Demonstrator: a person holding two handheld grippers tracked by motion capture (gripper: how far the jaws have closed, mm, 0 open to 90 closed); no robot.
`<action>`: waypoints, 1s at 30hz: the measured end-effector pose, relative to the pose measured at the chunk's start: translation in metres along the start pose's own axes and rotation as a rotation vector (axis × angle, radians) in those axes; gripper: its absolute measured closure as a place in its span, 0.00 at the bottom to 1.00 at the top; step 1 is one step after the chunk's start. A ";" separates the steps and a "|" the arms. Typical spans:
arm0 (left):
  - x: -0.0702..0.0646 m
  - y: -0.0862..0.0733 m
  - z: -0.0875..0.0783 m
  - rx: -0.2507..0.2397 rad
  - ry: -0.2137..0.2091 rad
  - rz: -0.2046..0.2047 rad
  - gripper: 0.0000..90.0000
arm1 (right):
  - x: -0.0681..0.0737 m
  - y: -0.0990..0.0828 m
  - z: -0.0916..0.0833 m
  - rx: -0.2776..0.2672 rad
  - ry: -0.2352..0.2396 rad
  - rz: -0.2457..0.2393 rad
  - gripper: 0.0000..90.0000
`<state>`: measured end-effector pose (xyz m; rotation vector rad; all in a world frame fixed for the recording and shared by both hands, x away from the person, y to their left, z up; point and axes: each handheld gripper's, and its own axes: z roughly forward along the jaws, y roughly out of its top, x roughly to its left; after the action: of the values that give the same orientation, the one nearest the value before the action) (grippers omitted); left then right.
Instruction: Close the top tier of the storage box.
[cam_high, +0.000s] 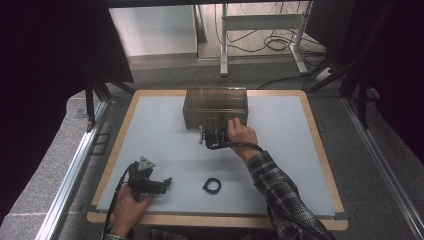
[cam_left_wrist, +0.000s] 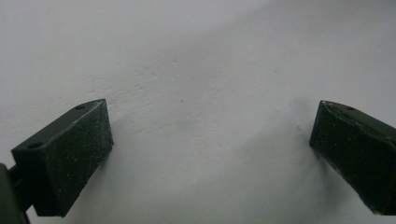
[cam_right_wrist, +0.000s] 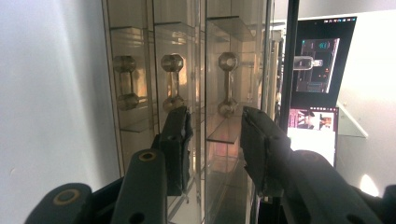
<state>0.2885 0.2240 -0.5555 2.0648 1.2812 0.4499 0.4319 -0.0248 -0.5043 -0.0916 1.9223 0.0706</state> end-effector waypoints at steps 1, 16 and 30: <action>0.000 0.000 0.000 0.000 0.000 0.000 0.00 | 0.000 0.000 0.001 0.000 -0.001 -0.002 0.71; 0.000 0.000 0.000 0.000 0.000 0.000 0.00 | 0.003 0.004 0.009 0.015 -0.040 -0.029 0.80; 0.000 0.000 0.000 0.000 0.000 0.000 0.00 | 0.004 0.006 0.009 0.015 -0.075 -0.039 0.89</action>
<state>0.2885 0.2240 -0.5555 2.0643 1.2814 0.4503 0.4387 -0.0181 -0.5113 -0.1145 1.8450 0.0326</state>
